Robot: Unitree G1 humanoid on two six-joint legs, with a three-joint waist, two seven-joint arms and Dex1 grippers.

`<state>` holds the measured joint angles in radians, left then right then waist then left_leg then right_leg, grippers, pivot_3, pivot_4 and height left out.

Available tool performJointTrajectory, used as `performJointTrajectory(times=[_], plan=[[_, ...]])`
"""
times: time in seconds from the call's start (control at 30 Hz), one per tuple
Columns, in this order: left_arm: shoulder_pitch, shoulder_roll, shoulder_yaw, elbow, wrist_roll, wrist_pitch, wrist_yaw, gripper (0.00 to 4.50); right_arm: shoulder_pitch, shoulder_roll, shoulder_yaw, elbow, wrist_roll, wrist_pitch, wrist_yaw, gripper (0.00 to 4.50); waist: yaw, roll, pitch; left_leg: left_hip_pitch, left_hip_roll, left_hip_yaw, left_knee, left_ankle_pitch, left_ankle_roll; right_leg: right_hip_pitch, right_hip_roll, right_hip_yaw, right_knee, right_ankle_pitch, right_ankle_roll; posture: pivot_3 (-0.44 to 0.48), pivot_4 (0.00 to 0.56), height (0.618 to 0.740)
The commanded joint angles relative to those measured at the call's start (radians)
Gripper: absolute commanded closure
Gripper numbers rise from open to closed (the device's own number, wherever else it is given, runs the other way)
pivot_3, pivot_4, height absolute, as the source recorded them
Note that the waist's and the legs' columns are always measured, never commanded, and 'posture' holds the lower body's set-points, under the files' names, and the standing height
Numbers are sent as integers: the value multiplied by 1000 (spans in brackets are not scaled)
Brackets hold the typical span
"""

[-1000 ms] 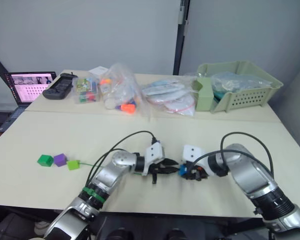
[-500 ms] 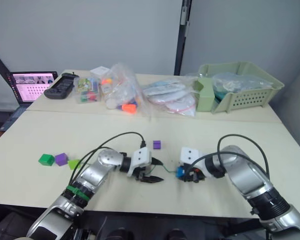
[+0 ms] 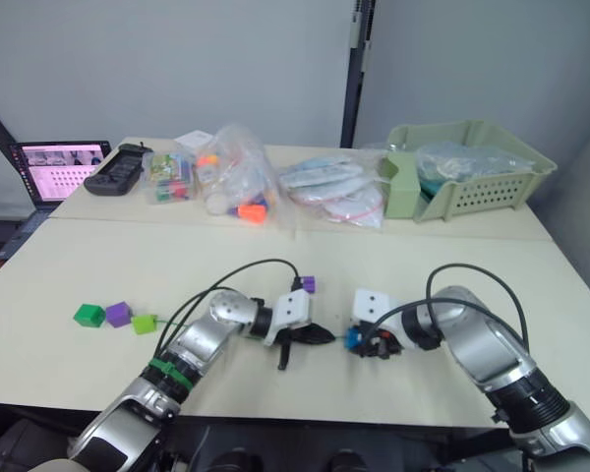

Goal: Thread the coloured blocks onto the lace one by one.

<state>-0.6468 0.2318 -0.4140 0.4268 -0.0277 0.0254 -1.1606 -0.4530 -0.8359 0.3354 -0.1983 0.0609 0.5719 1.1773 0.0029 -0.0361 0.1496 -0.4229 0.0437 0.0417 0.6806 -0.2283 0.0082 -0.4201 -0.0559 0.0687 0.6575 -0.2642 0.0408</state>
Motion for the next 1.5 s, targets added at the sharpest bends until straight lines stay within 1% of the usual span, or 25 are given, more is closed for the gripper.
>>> performJointTrajectory(times=[0.03, 0.2, 0.43, 0.53, 0.67, 0.8, 0.87, 0.93, 1.0, 1.07, 1.17, 1.3, 1.4, 1.5], plan=[[-11, -2, -5, -10, 0, -19, -19, 4500, 5, -10, -12, -35, 8, 12, -2, 3152, 0, 0, 0, 0, 0, 0, 0, 0, 0, 0, 0, 0, 0, 0, 0, 0, 150, 732], [-21, -44, 7, -9, -20, -9, -8, 4500, 14, -7, -15, -53, 13, 33, -9, 3152, 0, 0, 0, 0, 0, 0, 0, 0, 0, 0, 0, 0, 0, 0, 0, 0, 150, 732], [-44, -100, -20, 16, -5, 10, -10, 4500, 16, -3, -10, -70, 17, 51, -13, 3152, 1, 0, 0, 0, 0, 0, 0, 0, 0, 0, 0, 0, 0, 0, 0, 0, 150, 732], [-63, -105, -16, 40, 0, 14, -10, 4500, 9, 2, -6, -72, 17, 58, -15, 3152, 2, 0, 0, 0, 0, 0, 0, 0, 0, 0, 0, 0, 0, 0, 0, 0, 150, 732], [-66, -83, 13, 20, -27, 55, -37, 3329, 9, 2, -6, -68, 15, 57, -17, 3152, 1, 0, 0, 0, 0, 0, 0, 0, 0, 0, 0, 0, 0, 0, 0, 0, 150, 732], [-68, -36, 36, -12, -43, 79, -67, 2024, 7, 8, -6, -61, 15, 62, -23, 3152, -2, 0, 0, 0, 0, 0, 0, 0, 0, 0, 0, 0, 0, 0, 0, 0, 150, 732], [-68, -13, 50, -29, -52, 89, -75, 1359, 4, 7, -7, -65, 16, 52, -21, 2088, -3, 0, 0, 0, 0, 0, 0, 0, 0, 0, 0, 0, 1, 0, 0, 0, 150, 732], [-64, 2, 61, -44, -67, 106, -83, 719, 1, 5, -15, -71, 24, 50, -18, 1461, -4, 0, 0, 0, 0, 0, 0, 0, 0, -1, 0, 0, 1, 0, 0, 0, 150, 732], [-55, 9, 63, -54, -79, 111, -92, 46, 0, 0, -28, -73, 29, 50, -18, 725, -4, 0, 0, 0, 0, 0, 0, 0, 0, -1, 0, 0, 1, 0, 0, 0, 150, 732], [-45, 11, 58, -61, -79, 99, -94, 0, 4, -16, -50, -81, 42, 55, -11, 103, -3, 0, 0, 0, 0, 0, 0, 0, 0, 0, 0, 0, 1, 0, 0, 0, 150, 732], [-33, -4, 49, -74, -83, 86, -95, 0, 19, -39, -97, -110, 74, 77, -18, 44, 2, 0, 0, 0, 0, 0, 0, 0, 0, 0, 0, 0, 1, 0, 0, 0, 150, 732], [-39, -47, 38, -55, -74, 44, -82, 0, 63, -68, -186, -192, 142, 170, -40, 44, 9, 0, 0, -1, 0, 0, 1, 0, 0, 0, -1, 0, 0, 0, 0, 0, 150, 732], [-48, -66, 37, -34, -65, 19, -78, 0, 94, -80, -229, -235, 176, 218, -63, 44, 8, 0, 0, -1, 0, 0, 0, 0, 0, 0, 0, 0, 0, 0, 0, 0, 150, 732], [-85, -104, 2, 43, -22, -10, -70, 0, 218, -100, -320, -336, 224, 310, -108, 44, 11, 0, 0, -1, 0, -1, 0, 0, 0, 0, 0, 0, 0, 0, 0, 0, 150, 732]])
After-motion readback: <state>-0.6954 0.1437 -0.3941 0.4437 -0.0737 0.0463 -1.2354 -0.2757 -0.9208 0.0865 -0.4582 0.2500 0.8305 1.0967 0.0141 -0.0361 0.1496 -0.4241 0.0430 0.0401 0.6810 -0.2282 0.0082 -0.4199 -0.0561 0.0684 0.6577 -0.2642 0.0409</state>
